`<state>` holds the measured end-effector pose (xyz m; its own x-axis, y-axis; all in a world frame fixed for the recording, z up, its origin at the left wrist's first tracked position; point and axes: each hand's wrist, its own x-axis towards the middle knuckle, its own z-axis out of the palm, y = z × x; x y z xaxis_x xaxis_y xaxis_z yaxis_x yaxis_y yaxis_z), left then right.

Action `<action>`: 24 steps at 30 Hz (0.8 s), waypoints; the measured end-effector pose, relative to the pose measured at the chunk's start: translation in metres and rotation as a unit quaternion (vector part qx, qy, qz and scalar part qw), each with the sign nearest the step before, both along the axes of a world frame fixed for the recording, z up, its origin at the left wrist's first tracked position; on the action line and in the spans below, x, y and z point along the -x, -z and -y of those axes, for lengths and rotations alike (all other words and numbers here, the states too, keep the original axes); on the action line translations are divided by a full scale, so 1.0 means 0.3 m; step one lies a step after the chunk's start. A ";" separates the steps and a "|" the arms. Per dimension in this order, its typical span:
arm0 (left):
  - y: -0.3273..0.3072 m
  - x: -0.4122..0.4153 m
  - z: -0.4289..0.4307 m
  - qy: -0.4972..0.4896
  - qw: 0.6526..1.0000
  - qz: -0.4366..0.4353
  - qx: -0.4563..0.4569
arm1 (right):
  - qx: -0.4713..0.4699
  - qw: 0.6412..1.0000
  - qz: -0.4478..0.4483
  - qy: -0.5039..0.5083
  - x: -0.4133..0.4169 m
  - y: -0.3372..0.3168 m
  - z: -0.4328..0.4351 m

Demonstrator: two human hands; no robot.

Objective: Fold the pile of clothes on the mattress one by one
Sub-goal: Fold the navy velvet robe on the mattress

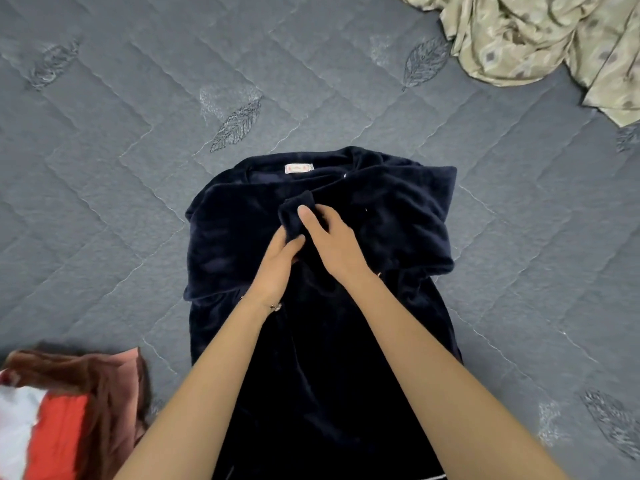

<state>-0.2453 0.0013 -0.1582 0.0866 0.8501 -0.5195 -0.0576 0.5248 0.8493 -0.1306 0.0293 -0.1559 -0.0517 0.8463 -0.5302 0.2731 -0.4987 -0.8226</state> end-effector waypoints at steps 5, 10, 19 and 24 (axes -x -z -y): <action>-0.032 -0.104 -0.062 0.080 0.996 0.028 0.039 | 0.077 0.988 -0.027 0.134 -0.146 0.006 -0.032; 0.031 -0.203 -0.114 -0.027 0.981 -0.184 -0.054 | 0.019 0.980 0.045 0.194 -0.344 0.000 -0.044; 0.111 -0.500 -0.181 0.143 0.940 -0.277 -0.137 | -0.097 0.948 0.029 0.302 -0.569 -0.129 -0.076; -0.009 -0.613 -0.182 0.137 0.958 -0.207 -0.143 | -0.061 0.956 -0.028 0.285 -0.559 -0.175 -0.112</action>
